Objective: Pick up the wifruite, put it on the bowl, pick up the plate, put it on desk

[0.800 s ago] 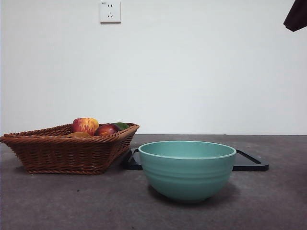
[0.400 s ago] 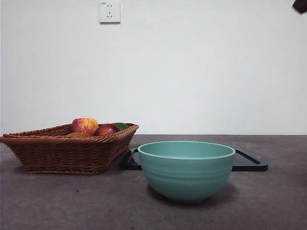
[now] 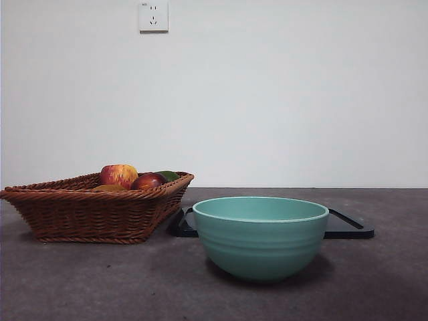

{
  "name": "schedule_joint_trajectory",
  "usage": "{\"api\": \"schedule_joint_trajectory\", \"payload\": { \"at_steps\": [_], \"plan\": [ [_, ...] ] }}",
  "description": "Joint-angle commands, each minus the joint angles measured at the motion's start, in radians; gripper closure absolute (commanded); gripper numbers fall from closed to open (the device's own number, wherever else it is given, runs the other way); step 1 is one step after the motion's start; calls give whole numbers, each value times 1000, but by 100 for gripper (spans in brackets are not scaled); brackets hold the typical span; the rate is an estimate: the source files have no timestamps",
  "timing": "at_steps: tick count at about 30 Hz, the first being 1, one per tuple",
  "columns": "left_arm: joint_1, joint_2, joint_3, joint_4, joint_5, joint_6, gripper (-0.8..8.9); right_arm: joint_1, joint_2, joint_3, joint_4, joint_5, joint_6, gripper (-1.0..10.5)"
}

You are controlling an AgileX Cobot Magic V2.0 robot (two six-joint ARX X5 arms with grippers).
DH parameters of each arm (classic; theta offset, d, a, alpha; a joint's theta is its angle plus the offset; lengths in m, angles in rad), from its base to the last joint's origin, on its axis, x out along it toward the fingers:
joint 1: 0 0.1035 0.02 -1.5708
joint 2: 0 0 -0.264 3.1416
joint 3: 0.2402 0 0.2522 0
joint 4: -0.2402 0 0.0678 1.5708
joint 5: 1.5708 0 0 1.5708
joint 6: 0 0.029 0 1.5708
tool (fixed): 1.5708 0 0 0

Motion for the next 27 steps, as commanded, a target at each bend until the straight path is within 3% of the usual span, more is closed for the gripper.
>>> {"api": "schedule_joint_trajectory", "payload": {
  "at_steps": [1,11,27],
  "plan": [
    [2,-2,-15,-23,-2,-2,806,-17,-61,-72,52,28,-11,941],
    [2,-2,-14,-23,-2,-2,806,-34,-187,-229,60,58,-10,941],
    [2,-2,-14,-23,-2,-2,806,-34,-195,-304,31,58,14,941]
  ]
}}
